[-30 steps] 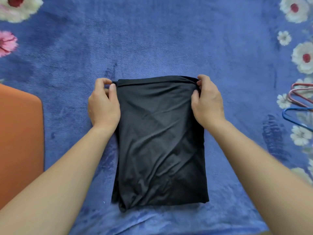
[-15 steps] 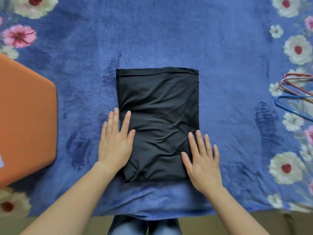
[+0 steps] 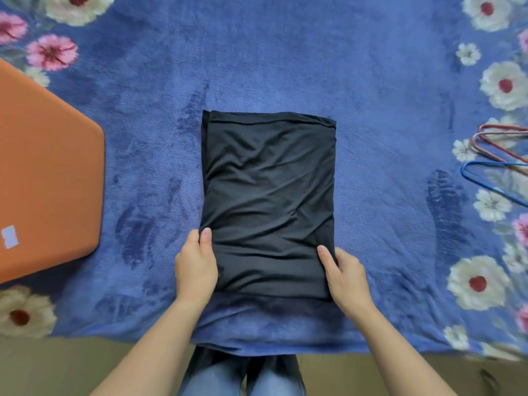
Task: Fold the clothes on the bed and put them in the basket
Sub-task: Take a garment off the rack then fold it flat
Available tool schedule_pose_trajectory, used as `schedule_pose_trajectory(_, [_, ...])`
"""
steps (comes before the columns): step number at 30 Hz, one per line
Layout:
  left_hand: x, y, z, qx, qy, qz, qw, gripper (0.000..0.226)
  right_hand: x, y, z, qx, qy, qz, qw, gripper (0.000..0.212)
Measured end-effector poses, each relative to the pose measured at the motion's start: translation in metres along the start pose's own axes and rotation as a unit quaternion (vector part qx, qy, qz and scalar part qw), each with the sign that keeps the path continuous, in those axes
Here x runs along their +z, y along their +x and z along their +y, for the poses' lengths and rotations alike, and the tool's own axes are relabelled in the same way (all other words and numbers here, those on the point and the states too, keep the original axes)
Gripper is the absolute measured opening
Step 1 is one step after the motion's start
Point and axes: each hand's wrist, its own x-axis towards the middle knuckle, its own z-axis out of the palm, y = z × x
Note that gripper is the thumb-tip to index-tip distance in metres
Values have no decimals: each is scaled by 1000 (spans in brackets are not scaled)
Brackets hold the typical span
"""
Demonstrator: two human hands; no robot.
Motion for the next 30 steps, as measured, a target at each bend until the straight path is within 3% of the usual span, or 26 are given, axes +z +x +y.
schedule_pose_trajectory(3, [-14, -8, -5, -42, -69, -79, 994, 42, -14, -5, 3, 57, 85, -101, 990, 59])
schedule_pose_trajectory(6, [-34, -18, -8, -123, -101, -193, 968, 38, -39, -14, -1, 112, 184, -201, 956, 33])
schedule_pose_trajectory(9, [-55, -26, 10, -158, -138, -264, 941, 48, -75, -17, -13, 139, 255, -240, 926, 20])
schedule_pose_trajectory(12, [-72, -13, 43, -178, -230, -286, 913, 57, -101, -4, -41, 144, 326, -239, 903, 34])
schedule_pose_trajectory(16, [-76, 20, 91, -242, -314, -267, 879, 11, -108, 32, -94, 166, 415, -205, 871, 16])
schedule_pose_trajectory(19, [-71, 48, 119, -261, -436, -191, 840, 24, -101, 67, -120, 188, 492, -141, 838, 15])
schedule_pose_trajectory(21, [-62, 63, 124, -230, -443, -116, 859, 23, -91, 85, -124, 178, 475, -119, 854, 14])
schedule_pose_trajectory(24, [-41, 72, 115, -122, -258, -31, 958, 18, -75, 103, -118, 117, 289, -67, 948, 9])
schedule_pose_trajectory(25, [-33, 71, 110, -77, -202, -19, 976, 18, -71, 104, -116, 91, 234, -47, 967, 12])
schedule_pose_trajectory(28, [-12, 67, 99, 7, -61, -22, 998, 44, -61, 103, -115, 50, 210, 3, 977, 19])
schedule_pose_trajectory(30, [-2, 67, 96, 37, -2, 11, 999, 50, -54, 102, -116, 27, 208, 35, 977, 20])
